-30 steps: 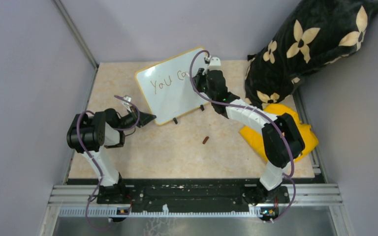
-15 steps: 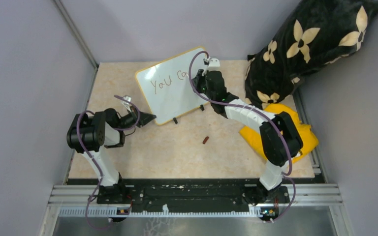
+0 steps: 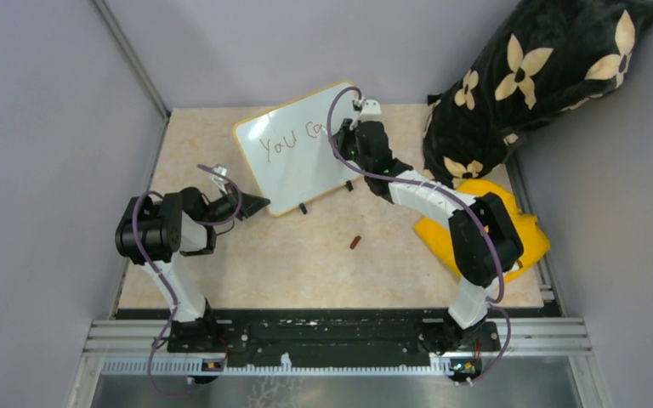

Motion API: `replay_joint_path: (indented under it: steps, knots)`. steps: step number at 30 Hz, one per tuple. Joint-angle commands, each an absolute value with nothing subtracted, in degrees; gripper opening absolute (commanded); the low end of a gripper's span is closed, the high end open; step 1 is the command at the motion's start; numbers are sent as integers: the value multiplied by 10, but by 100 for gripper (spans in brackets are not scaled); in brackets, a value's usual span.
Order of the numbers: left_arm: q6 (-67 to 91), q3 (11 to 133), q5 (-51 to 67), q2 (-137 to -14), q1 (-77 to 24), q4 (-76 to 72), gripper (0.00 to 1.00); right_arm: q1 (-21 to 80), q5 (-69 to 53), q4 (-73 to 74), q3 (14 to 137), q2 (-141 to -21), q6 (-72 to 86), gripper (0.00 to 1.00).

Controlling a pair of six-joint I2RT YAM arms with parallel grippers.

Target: Write a sentence on the whiteboard

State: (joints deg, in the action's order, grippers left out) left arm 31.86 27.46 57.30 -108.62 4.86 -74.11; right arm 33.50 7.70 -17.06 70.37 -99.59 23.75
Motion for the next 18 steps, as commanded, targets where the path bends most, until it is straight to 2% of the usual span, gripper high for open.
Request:
replay_joint_path:
  steps: [1, 18]
  knots:
    - [315, 280, 569, -1082, 47, -719, 0, 323, 81, -181, 744, -1005, 241, 0]
    - [315, 280, 569, -1082, 47, -719, 0, 311, 78, -171, 765, -1015, 243, 0]
